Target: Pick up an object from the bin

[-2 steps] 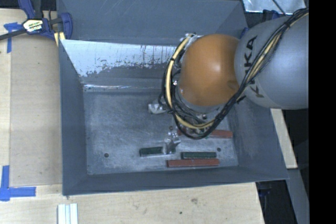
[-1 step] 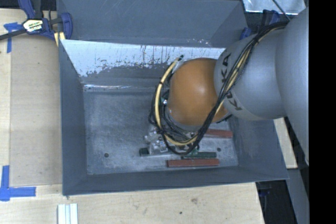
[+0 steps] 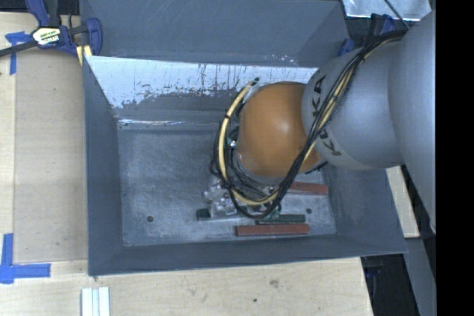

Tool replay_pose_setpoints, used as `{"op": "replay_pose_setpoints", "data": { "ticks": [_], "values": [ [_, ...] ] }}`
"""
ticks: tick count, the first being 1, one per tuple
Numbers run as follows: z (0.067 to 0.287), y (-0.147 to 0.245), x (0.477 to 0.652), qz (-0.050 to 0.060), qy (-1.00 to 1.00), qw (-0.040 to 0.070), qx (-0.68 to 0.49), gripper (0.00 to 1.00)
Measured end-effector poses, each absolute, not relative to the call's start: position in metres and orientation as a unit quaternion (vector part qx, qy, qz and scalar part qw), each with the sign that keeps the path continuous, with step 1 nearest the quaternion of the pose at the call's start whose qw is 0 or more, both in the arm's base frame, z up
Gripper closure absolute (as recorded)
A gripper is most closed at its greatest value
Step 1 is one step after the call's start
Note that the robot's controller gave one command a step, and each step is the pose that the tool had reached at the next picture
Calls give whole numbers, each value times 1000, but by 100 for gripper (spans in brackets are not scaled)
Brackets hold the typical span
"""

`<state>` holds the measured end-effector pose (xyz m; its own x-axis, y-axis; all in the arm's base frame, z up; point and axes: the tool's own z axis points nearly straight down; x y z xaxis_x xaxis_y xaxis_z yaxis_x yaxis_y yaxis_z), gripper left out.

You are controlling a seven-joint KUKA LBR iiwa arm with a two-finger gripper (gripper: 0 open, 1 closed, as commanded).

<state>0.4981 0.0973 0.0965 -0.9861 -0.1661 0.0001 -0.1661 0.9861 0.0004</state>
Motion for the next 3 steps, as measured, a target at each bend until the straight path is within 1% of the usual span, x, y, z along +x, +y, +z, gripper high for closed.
{"op": "replay_pose_setpoints", "data": {
  "ticks": [1, 2, 3],
  "values": [
    [118, 101, 504, 0, -996, 0, 89, 100],
    [214, 89, 494, 0, -997, -2, 79, 0],
    [214, 89, 494, 0, -997, -1, 79, 0]
  ]
}}
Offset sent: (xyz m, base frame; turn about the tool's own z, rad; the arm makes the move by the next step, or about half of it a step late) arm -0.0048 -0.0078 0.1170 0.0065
